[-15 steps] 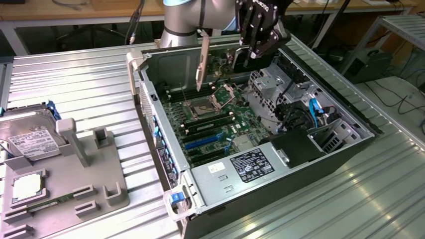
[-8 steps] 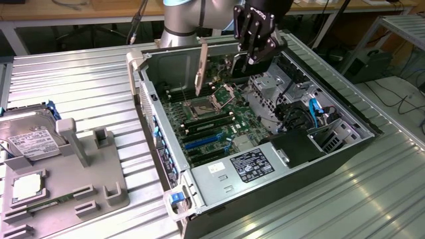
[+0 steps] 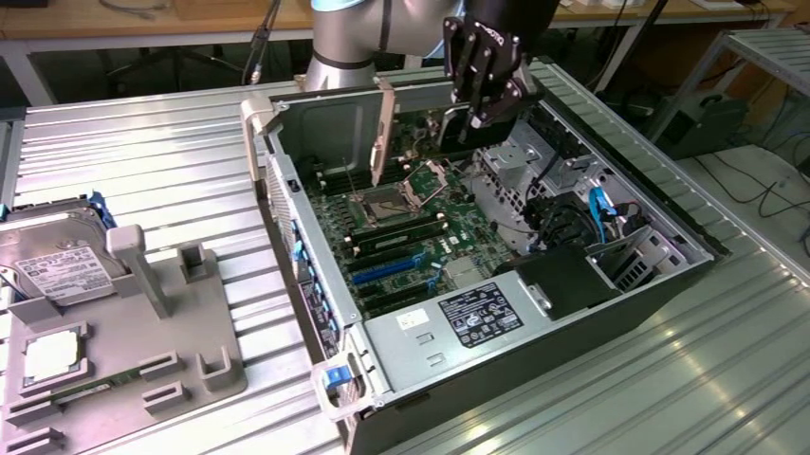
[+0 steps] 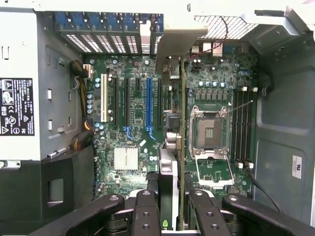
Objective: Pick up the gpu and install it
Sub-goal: 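Insert the gpu into the slot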
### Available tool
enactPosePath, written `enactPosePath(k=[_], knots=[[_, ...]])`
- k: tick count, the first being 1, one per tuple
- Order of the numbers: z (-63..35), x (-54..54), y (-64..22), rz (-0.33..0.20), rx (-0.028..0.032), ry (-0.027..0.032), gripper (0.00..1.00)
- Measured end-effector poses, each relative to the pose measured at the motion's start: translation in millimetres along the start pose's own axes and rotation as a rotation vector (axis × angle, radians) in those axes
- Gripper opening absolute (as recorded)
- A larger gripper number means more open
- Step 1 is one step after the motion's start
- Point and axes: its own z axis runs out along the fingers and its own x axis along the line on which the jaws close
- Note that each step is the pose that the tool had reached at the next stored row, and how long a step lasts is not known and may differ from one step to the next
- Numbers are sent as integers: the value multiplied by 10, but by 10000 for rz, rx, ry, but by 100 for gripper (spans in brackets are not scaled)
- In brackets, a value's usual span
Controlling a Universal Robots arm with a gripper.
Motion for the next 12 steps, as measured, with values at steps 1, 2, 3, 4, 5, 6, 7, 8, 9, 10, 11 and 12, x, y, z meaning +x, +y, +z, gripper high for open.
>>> enactPosePath(k=[1, 2, 3, 4, 5, 6, 7, 8, 9, 10, 11, 12], knots=[[0, 0, 0, 0, 0, -3, 29], [1, 0, 0, 0, 0, -4, 29], [0, 0, 0, 0, 0, -4, 29], [1, 0, 1, 1, 0, -4, 29], [7, -1, 7, 4, 0, -5, 29], [18, -2, 11, 59, 1, -5, 29], [36, -2, 14, 148, 5, -7, 29], [52, -3, 15, 236, 8, -8, 29], [68, -3, 16, 334, 12, -9, 29], [84, -3, 16, 422, 15, -9, 29], [103, -6, 17, 496, 17, -9, 29], [128, -7, 26, 516, 19, -12, 29]])
